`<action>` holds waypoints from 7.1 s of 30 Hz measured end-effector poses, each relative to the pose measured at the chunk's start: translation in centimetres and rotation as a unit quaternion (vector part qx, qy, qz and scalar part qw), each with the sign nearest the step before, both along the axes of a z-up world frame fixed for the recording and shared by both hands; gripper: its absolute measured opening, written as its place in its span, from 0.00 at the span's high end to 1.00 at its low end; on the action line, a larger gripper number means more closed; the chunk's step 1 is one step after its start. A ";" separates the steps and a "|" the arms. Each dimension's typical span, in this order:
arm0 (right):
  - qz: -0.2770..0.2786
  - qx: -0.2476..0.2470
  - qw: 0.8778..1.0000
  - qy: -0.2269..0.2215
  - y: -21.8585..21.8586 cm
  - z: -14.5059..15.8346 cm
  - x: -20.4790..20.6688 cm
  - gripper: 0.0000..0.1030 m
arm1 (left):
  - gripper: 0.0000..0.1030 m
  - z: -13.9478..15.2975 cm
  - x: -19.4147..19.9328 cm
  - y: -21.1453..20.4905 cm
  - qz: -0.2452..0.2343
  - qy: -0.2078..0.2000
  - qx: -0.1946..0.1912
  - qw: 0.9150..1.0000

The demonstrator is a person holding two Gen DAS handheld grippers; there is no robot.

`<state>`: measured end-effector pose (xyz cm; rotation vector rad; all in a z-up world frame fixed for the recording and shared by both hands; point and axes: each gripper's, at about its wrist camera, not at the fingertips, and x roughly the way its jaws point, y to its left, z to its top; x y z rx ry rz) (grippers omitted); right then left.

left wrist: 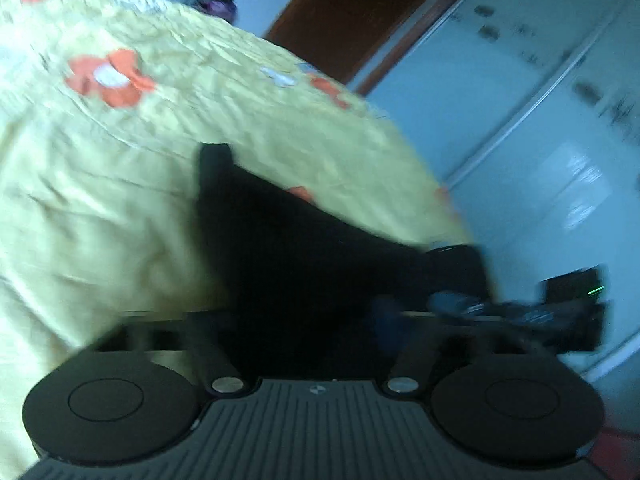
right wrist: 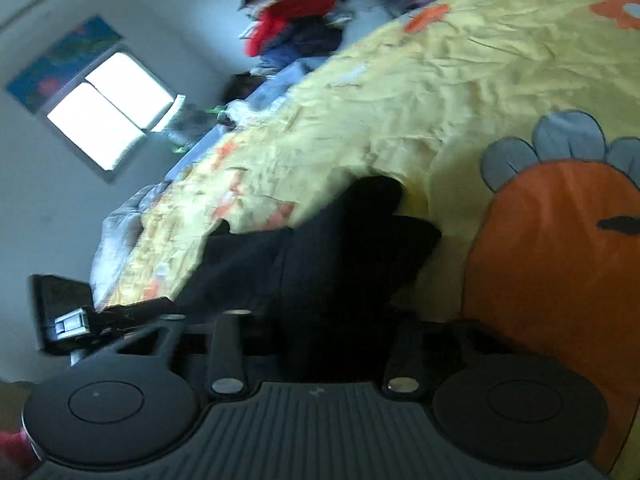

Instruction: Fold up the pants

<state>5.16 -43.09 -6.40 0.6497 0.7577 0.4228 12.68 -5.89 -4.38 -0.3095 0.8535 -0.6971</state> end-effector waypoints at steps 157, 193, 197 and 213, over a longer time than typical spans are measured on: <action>-0.114 -0.338 0.925 -0.128 13.4 6.0 6.1 0.00 | 0.00 4.9 -4.5 3.9 0.180 -0.164 0.230 0.942; -0.132 -0.315 0.939 -0.044 17.1 3.2 -0.3 0.00 | 0.01 3.7 -4.4 1.3 0.221 -0.151 0.309 0.913; -0.124 -0.305 0.942 -0.061 17.5 3.9 -1.1 0.00 | 0.01 3.6 -4.5 1.7 0.227 -0.135 0.302 0.916; -0.073 -0.292 0.952 -0.056 21.2 2.9 -4.4 0.00 | 0.01 3.2 -7.4 2.8 0.223 -0.132 0.288 0.922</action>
